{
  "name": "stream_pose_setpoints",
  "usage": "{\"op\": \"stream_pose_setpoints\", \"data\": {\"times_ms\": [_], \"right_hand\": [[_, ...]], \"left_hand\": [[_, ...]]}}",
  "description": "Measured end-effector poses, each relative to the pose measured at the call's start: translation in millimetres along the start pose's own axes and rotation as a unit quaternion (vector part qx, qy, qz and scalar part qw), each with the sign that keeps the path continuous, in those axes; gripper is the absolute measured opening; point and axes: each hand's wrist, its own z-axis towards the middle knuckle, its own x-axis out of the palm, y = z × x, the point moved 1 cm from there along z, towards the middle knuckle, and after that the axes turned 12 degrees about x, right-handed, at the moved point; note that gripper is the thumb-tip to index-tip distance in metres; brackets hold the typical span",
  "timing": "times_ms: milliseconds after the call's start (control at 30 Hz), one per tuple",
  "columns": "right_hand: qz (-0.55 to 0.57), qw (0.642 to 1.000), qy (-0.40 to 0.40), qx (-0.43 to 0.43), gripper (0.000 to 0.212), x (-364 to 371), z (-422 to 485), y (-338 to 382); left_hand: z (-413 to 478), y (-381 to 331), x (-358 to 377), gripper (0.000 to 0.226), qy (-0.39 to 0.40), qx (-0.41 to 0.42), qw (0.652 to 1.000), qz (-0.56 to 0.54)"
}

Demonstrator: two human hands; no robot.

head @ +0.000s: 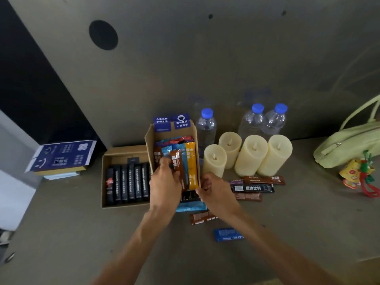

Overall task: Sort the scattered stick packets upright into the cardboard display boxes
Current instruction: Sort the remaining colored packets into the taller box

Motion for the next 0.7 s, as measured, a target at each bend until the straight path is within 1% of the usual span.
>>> {"op": "stream_pose_setpoints", "data": {"times_ms": [100,200,267,300,367,433,533,633,700], "right_hand": [[-0.019,1.000,-0.006,-0.009,0.019,1.2,2.4,-3.6],[-0.021,1.000,-0.006,-0.022,0.019,1.6,4.4,-6.5],[-0.022,0.999,-0.006,-0.027,0.019,1.6,5.1,-7.4],[-0.022,0.999,-0.005,-0.026,0.019,2.0,5.6,-7.7],[-0.022,0.999,-0.005,-0.027,0.019,3.1,6.7,-8.2],[-0.026,0.999,-0.009,-0.032,0.017,4.2,7.8,-8.2],[-0.025,0.999,-0.010,-0.039,0.016,5.5,7.5,-8.8],[-0.022,0.999,-0.010,-0.039,0.017,5.6,6.9,-8.9],[-0.019,0.999,-0.010,-0.039,0.017,6.3,7.5,-9.7]], "left_hand": [[1.2,-3.1,0.0,0.031,0.002,0.019,1.000,0.011],[1.5,-0.7,-0.7,0.033,-0.003,0.051,0.998,0.039],[-2.6,3.6,-0.2,0.036,0.019,0.072,0.994,0.077],[-5.7,5.7,0.7,0.039,0.037,0.091,0.988,0.116],[-12.5,11.2,3.0,0.055,0.072,0.129,0.971,0.188],[-16.1,14.9,4.5,0.070,0.105,0.154,0.956,0.227],[-16.8,15.4,5.2,0.076,0.129,0.164,0.941,0.266],[-17.5,13.6,7.2,0.078,0.127,0.155,0.942,0.271],[-18.8,14.5,10.9,0.081,0.120,0.164,0.943,0.265]]}}
